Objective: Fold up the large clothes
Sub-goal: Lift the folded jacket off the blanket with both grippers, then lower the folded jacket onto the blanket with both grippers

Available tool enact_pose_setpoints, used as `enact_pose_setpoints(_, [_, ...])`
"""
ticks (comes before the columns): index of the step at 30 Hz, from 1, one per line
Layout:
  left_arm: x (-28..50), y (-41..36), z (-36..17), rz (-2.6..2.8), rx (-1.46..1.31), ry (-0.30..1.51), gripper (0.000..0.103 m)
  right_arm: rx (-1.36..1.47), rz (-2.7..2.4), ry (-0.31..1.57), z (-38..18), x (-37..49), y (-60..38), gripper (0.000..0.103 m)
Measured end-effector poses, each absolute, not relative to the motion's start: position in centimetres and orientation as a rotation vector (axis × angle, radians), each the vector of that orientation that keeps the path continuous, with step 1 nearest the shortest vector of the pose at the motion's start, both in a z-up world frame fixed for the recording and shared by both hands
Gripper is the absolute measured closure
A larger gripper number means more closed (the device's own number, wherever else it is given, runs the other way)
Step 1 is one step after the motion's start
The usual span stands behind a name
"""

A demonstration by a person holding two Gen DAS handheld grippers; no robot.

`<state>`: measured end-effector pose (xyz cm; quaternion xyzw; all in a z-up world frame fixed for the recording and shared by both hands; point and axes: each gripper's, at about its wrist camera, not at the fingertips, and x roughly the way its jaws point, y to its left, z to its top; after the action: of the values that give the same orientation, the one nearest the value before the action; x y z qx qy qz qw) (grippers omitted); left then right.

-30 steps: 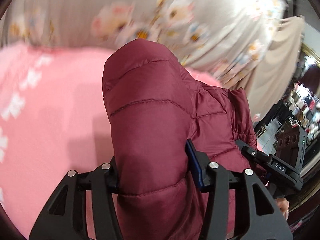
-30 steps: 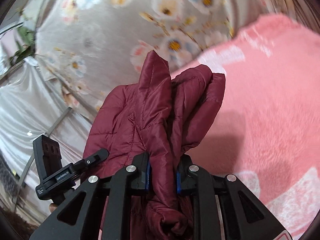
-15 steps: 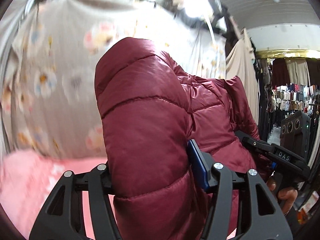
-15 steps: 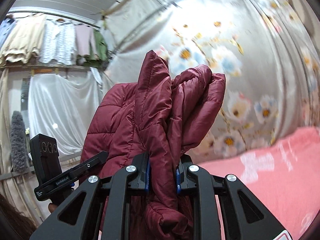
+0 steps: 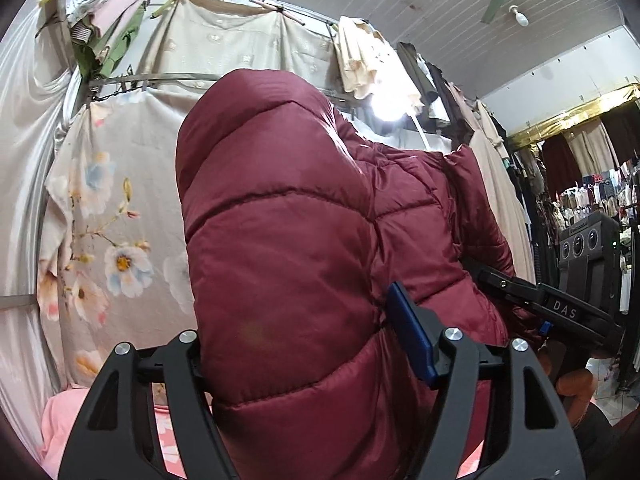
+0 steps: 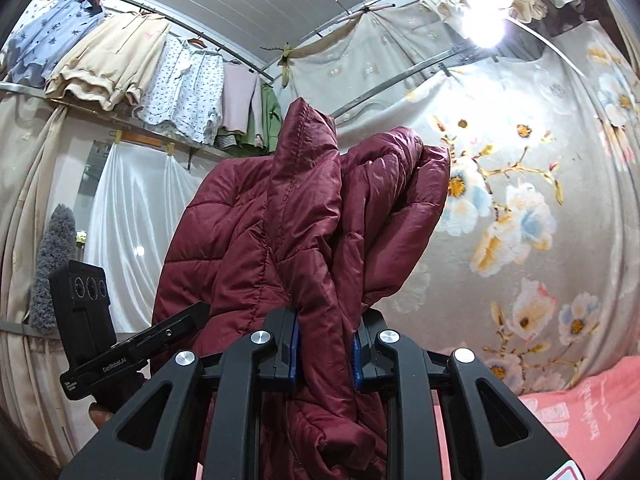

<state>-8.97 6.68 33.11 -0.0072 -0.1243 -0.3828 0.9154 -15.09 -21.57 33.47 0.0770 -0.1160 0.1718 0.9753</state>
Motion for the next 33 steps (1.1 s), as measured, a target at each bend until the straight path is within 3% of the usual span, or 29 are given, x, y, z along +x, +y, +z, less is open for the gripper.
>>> enact_pose_setpoints(7, [-0.8, 8.4, 31.3, -0.738, -0.059, -0.135, 0.035, 0.17, 0.363, -0.14, 31.9, -7.2, -19.6, 0.083])
enact_pose_setpoints(13, [9.3, 7.9, 26.0, -0.701, -0.074, 0.053, 0.042, 0.254, 0.37, -0.007, 26.9, 2.0, -19.8, 0.084])
enact_pose_setpoints(22, [22.7, 5.1, 14.6, -0.65, -0.045, 0.353, 0.046, 0.432, 0.311, 0.262, 13.8, 15.4, -21.7, 0.084])
enact_pose_setpoints(27, [29.0, 3.3, 5.3, -0.635, -0.037, 0.552, 0.046, 0.496, 0.259, 0.423, 5.3, 20.3, -22.6, 0.084])
enact_pose_setpoints(33, [32.1, 1.9, -3.3, -0.603, -0.02, 0.713, 0.046, 0.519, 0.195, 0.595, -3.6, 24.1, -22.8, 0.083])
